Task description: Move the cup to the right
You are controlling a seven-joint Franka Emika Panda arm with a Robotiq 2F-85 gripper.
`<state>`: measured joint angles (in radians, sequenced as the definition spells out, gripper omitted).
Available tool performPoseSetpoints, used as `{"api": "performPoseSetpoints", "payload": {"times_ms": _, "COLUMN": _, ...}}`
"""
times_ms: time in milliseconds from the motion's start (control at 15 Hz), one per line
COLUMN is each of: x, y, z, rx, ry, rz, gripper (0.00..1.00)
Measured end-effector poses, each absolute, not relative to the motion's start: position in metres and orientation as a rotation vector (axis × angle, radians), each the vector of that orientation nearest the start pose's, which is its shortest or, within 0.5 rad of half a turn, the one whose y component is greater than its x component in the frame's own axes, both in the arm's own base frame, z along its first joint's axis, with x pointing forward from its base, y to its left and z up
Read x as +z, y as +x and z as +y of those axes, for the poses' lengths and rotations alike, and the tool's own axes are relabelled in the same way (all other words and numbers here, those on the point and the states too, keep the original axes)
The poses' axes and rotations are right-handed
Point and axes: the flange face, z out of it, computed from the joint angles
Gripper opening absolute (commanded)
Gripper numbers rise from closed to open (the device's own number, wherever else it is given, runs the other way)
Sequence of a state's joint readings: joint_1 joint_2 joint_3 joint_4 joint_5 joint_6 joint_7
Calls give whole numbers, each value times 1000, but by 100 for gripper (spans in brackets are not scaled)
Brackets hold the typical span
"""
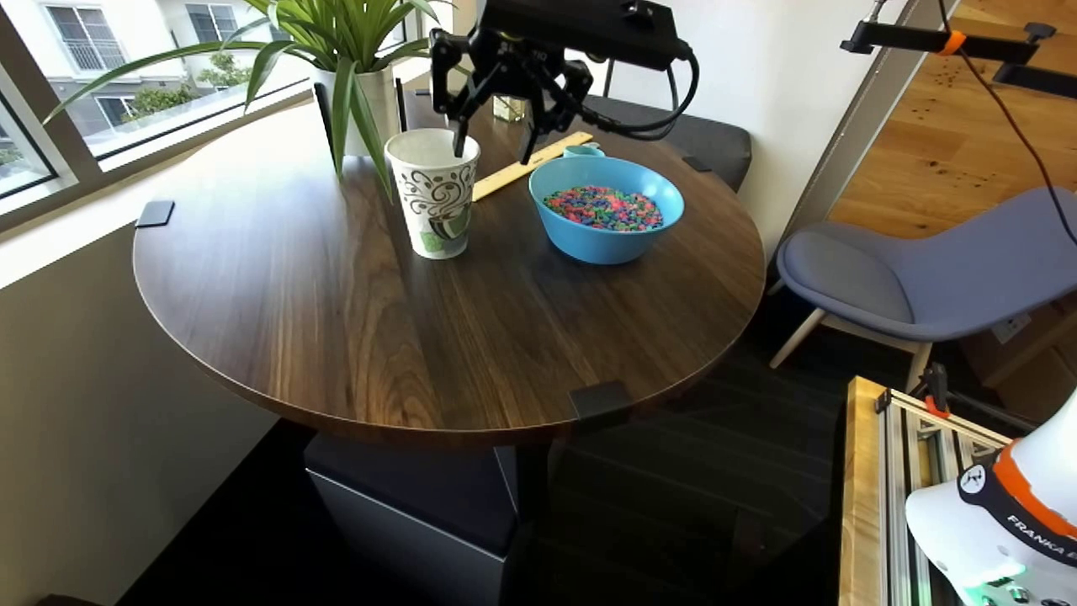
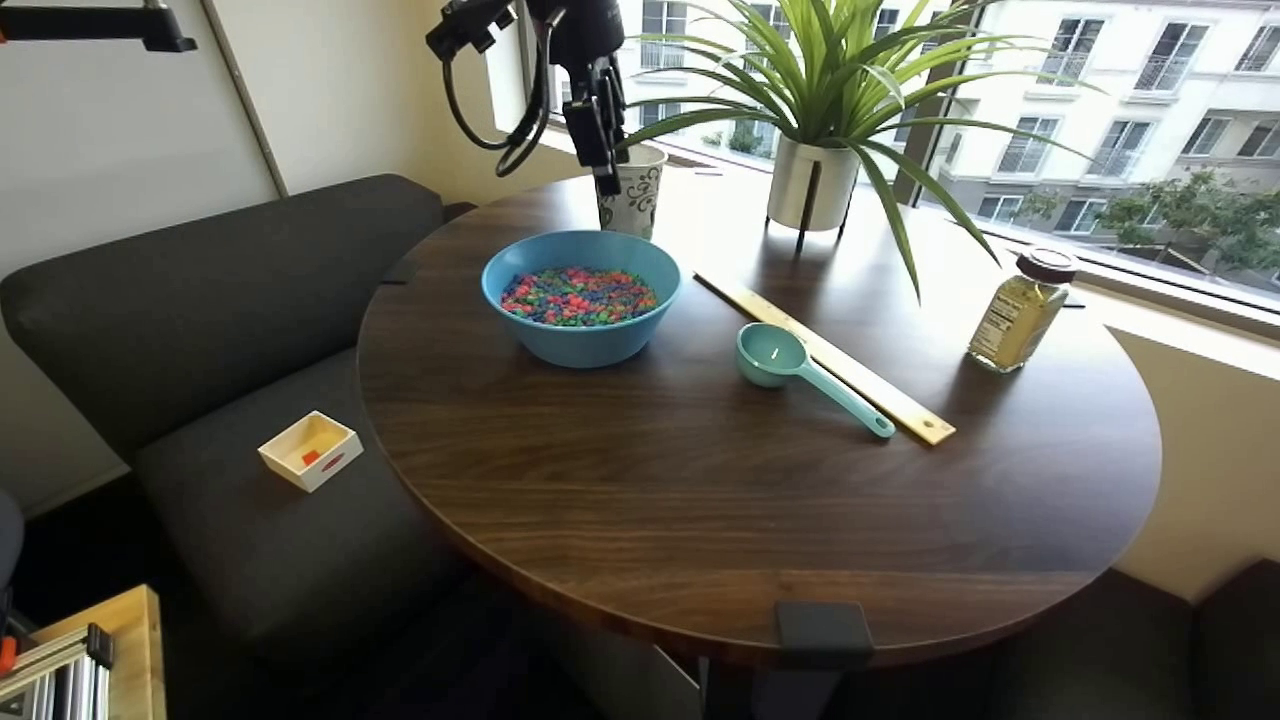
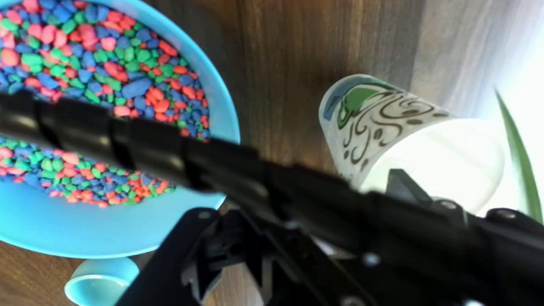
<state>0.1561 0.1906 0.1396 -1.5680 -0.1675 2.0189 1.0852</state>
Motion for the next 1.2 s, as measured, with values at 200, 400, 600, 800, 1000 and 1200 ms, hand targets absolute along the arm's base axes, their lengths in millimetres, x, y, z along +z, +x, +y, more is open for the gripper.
{"api": "performPoseSetpoints", "payload": {"times_ms": 200, "x": 560, "y": 625, "z": 186, "rx": -451, "ry": -2822, "rz": 1113, "gripper": 26}}
{"api": "performPoseSetpoints", "payload": {"times_ms": 400, "x": 553, "y": 634, "z": 186, "rx": -443, "ry": -2818, "rz": 1131, "gripper": 1}}
{"api": "performPoseSetpoints", "payload": {"times_ms": 600, "x": 541, "y": 643, "z": 183, "rx": -429, "ry": -2821, "rz": 1153, "gripper": 0}}
{"api": "performPoseSetpoints", "payload": {"times_ms": 800, "x": 550, "y": 642, "z": 186, "rx": -441, "ry": -2814, "rz": 1137, "gripper": 1}}
{"api": "performPoseSetpoints", "payload": {"times_ms": 1000, "x": 595, "y": 616, "z": 190, "rx": -498, "ry": -2804, "rz": 1081, "gripper": 1}}
{"api": "performPoseSetpoints", "payload": {"times_ms": 1200, "x": 652, "y": 570, "z": 173, "rx": -536, "ry": -2798, "rz": 1100, "gripper": 1}}
